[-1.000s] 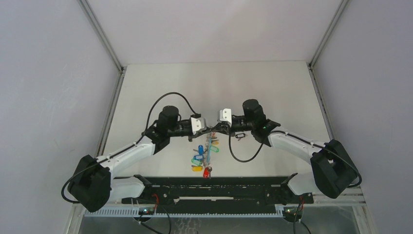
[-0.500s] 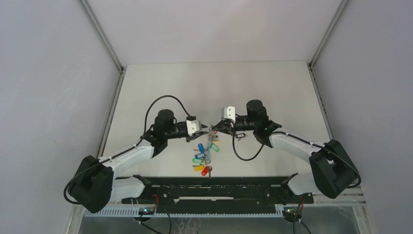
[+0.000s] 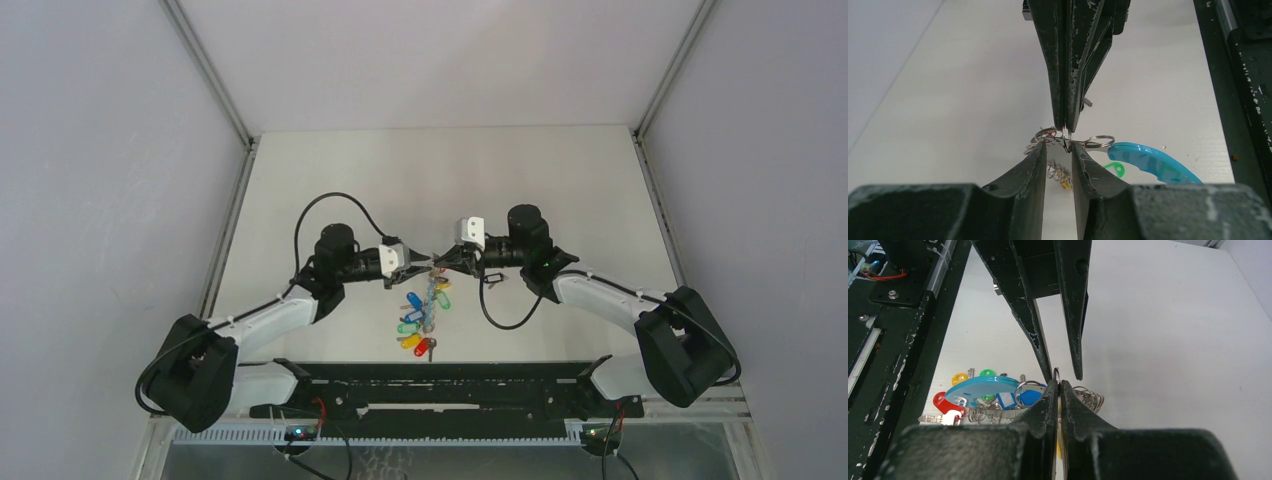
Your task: Put the keys on the keyring
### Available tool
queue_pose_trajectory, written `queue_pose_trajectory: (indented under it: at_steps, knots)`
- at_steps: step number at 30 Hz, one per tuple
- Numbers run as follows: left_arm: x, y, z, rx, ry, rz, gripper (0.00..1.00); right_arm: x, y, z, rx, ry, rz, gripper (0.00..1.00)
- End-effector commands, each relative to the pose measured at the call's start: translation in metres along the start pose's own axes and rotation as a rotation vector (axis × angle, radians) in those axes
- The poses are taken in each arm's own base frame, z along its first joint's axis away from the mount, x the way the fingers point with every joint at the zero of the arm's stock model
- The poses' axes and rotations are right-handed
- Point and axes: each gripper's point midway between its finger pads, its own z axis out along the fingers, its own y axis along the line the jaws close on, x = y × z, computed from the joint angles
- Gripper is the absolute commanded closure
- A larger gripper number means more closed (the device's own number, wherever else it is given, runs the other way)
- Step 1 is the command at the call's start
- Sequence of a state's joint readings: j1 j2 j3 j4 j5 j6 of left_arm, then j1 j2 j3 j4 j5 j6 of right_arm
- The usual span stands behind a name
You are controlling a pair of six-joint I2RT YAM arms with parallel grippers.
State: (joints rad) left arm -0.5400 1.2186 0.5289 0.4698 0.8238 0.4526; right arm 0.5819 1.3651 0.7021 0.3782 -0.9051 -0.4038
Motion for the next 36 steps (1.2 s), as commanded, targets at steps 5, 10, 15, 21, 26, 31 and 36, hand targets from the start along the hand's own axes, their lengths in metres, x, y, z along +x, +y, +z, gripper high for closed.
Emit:
queue_pose_trajectory:
  at_steps: [5,10,15,21,26,31,36]
  knots:
    - [-0.009,0.002,0.004,0.015,-0.042,-0.002,0.77,-0.028,-0.004,-0.002,0.001,-0.077,-0.074,1.00]
    - [-0.011,0.002,0.004,0.019,-0.046,-0.004,0.82,-0.027,-0.003,-0.002,-0.004,-0.077,-0.070,1.00]
    - [-0.010,0.002,0.004,0.018,-0.043,-0.008,0.91,-0.027,-0.002,-0.002,-0.008,-0.075,-0.064,1.00]
    - [-0.017,0.003,0.003,0.006,-0.065,-0.006,1.00,-0.025,-0.001,-0.004,0.003,-0.058,-0.042,1.00]
    - [-0.014,0.008,0.001,-0.023,-0.038,-0.027,1.00,-0.018,-0.006,-0.017,0.107,0.021,0.055,0.88]
    - [-0.014,0.010,0.000,-0.028,-0.016,-0.046,1.00,0.006,-0.019,-0.048,0.353,0.162,0.297,0.71]
    - [-0.014,0.013,0.000,-0.041,-0.001,-0.058,1.00,0.042,-0.019,-0.081,0.556,0.335,0.472,0.61]
